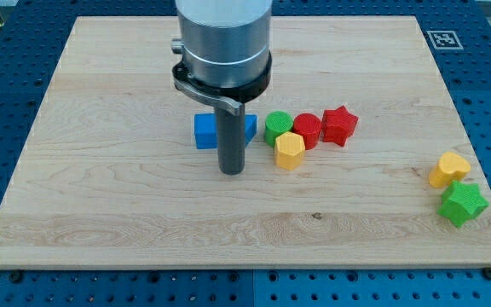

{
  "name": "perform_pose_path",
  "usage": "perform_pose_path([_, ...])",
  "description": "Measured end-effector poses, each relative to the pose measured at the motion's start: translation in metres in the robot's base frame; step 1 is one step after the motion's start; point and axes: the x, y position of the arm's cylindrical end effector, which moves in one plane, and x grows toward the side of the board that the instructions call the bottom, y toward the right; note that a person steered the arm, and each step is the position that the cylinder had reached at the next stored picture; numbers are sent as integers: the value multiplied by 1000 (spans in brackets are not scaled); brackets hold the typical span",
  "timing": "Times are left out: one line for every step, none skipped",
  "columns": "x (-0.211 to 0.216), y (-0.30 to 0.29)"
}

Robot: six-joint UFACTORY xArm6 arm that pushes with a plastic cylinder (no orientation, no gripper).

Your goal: Move the yellow hexagon closer to the yellow heart

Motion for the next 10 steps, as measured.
perform_pose_path([-12,6])
perform_pose_path([-17,54])
perform_pose_path([-15,104])
perform_pose_path([-15,139])
perform_pose_path([-5,148])
perform_pose_path([14,152])
perform_pose_path([16,168])
perform_pose_path([14,198])
perform_pose_path([-7,201])
perform_pose_path([-7,201])
